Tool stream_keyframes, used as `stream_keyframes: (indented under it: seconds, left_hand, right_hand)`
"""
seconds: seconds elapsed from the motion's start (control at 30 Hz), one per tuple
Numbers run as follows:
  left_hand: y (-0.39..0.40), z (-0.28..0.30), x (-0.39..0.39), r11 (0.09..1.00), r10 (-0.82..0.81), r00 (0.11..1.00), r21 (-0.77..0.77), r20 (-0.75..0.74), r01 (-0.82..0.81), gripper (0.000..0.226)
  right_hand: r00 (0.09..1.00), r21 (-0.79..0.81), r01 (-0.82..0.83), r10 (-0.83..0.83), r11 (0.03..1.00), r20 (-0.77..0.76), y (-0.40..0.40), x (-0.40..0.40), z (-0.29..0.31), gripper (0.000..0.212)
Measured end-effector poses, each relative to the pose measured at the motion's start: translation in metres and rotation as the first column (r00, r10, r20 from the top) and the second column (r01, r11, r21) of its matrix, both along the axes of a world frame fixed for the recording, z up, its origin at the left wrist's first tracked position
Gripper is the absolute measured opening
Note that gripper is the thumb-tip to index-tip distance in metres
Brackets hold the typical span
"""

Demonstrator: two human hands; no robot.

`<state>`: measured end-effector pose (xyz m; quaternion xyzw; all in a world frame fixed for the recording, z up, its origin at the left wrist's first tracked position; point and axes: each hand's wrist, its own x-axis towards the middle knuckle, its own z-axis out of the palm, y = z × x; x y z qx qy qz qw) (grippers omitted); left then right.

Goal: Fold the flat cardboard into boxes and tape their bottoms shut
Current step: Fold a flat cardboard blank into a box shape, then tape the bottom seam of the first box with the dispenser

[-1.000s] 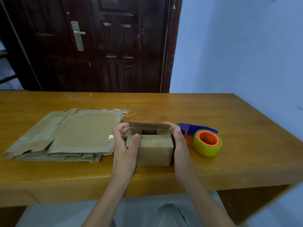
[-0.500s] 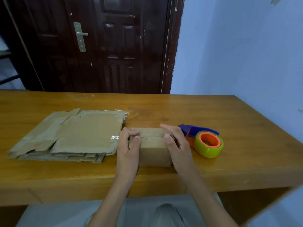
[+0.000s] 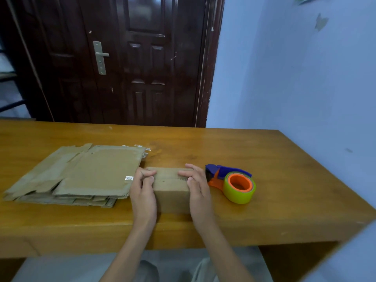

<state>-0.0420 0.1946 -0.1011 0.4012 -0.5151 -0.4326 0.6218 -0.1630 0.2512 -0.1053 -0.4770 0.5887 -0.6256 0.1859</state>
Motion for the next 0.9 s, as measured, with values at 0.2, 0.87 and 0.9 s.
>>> stream_keyframes:
  seconds: [0.2,0.87,0.9]
  left_hand:
    - [-0.002,-0.003,-0.001,0.999,0.02,0.999,-0.04,0.033,-0.019,0.024]
    - [-0.009,-0.009,0.033,0.942,-0.307,0.879,-0.015,0.364,0.335,0.067]
    - [-0.011,-0.01,0.037,0.929,-0.328,0.852,-0.024,0.409,0.37,0.07]
  right_hand:
    - [0.996,0.074,-0.028,0.035,0.997,-0.088,0.004,-0.009,0.004,0.034]
    - [0.739,0.646,0.153,0.348,0.747,-0.578,-0.011,-0.212,0.043,0.014]
    - [0.746,0.646,0.121,0.36,0.754,-0.56,-0.011,-0.209,0.043,0.01]
